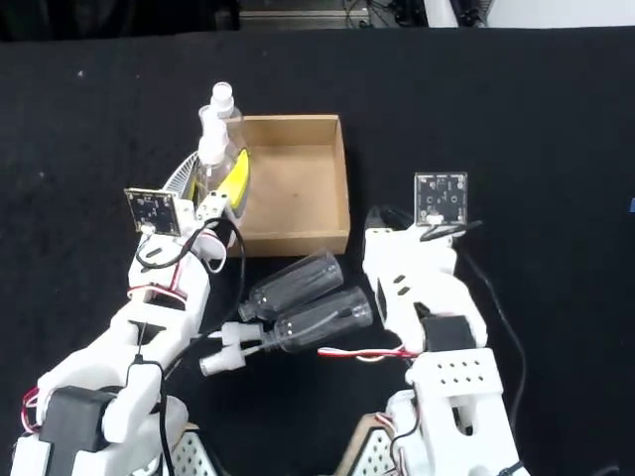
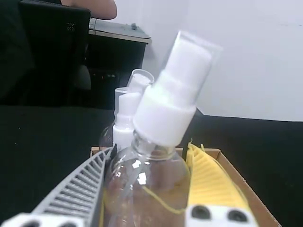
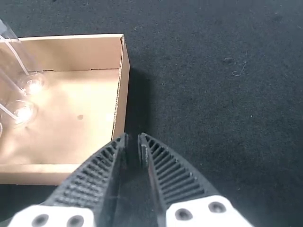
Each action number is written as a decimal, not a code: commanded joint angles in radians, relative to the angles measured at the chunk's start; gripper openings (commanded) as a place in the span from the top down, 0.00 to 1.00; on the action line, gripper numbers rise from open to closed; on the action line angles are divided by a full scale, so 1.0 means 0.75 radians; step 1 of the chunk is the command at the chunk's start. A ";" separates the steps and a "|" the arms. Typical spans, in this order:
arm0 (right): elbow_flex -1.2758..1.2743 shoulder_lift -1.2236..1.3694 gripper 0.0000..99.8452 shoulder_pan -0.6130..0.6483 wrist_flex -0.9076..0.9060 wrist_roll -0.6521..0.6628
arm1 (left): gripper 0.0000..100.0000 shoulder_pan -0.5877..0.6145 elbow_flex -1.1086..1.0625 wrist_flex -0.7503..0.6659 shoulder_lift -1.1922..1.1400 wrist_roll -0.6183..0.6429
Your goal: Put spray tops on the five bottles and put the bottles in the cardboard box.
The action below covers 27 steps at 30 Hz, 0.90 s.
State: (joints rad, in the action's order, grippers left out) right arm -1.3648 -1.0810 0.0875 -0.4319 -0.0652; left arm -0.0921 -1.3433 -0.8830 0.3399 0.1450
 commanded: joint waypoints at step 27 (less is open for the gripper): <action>0.013 -0.046 0.98 -0.025 0.035 0.000 | 0.97 0.069 -0.030 -0.417 -0.358 0.115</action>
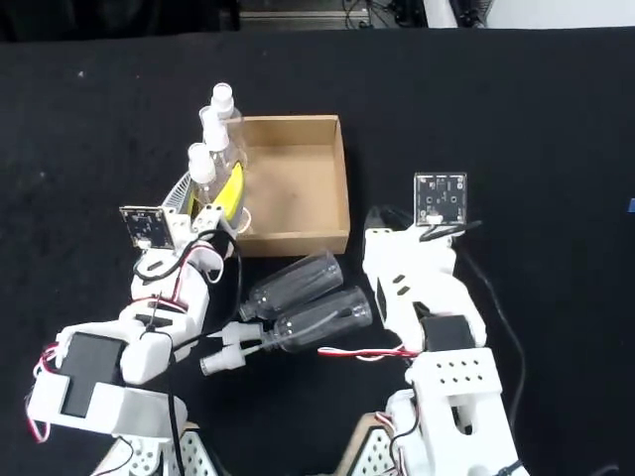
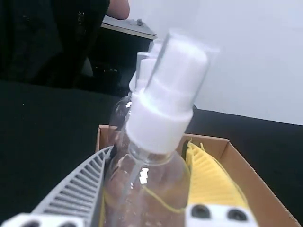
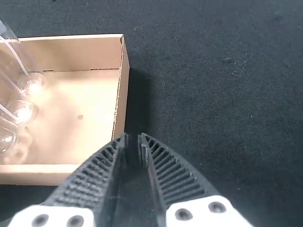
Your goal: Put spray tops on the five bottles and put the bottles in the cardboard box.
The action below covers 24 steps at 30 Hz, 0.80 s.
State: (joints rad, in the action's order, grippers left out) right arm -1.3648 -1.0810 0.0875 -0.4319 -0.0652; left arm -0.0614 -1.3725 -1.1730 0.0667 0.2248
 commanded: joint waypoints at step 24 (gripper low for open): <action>0.015 -0.046 0.98 -0.025 0.035 0.000 | 0.85 0.021 0.009 -0.031 -0.006 -0.145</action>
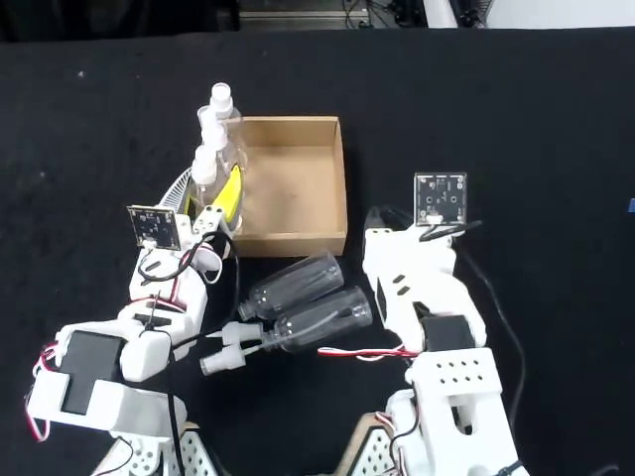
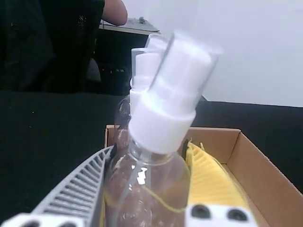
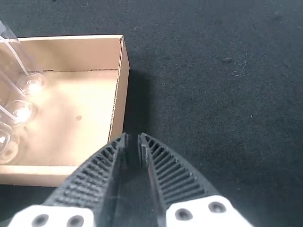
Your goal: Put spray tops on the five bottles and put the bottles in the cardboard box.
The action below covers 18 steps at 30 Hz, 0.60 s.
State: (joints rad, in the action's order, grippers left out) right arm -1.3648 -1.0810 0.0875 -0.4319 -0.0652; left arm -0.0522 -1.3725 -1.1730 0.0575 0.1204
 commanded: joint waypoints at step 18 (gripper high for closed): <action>0.015 -0.046 0.98 -0.025 0.037 0.000 | 0.72 0.015 -0.026 -0.031 0.016 -0.012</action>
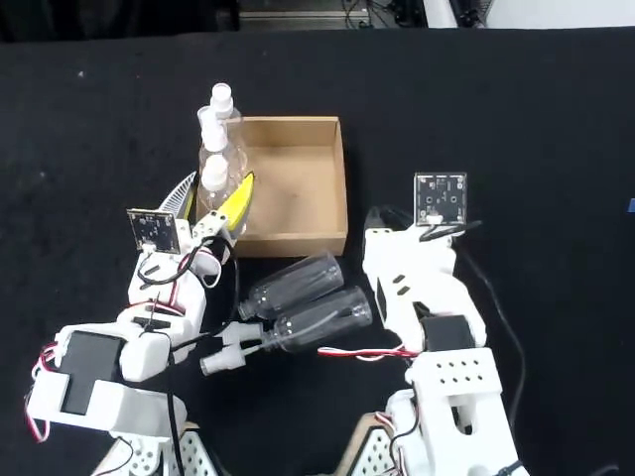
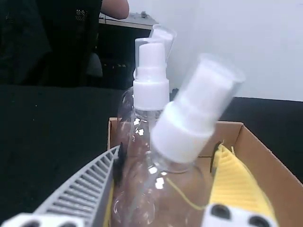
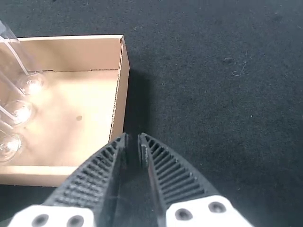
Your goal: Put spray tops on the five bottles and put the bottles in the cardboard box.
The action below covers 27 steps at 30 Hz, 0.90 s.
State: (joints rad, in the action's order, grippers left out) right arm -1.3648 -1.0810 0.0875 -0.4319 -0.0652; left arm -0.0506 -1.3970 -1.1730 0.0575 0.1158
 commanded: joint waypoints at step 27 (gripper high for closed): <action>0.028 -0.046 0.98 -0.025 0.035 0.000 | 0.72 -0.075 -0.165 0.665 0.790 0.006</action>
State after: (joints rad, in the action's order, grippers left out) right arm -1.3648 -1.0810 0.0875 -0.4319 -0.0652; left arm -0.0660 -1.5244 -0.8263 0.5040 0.1158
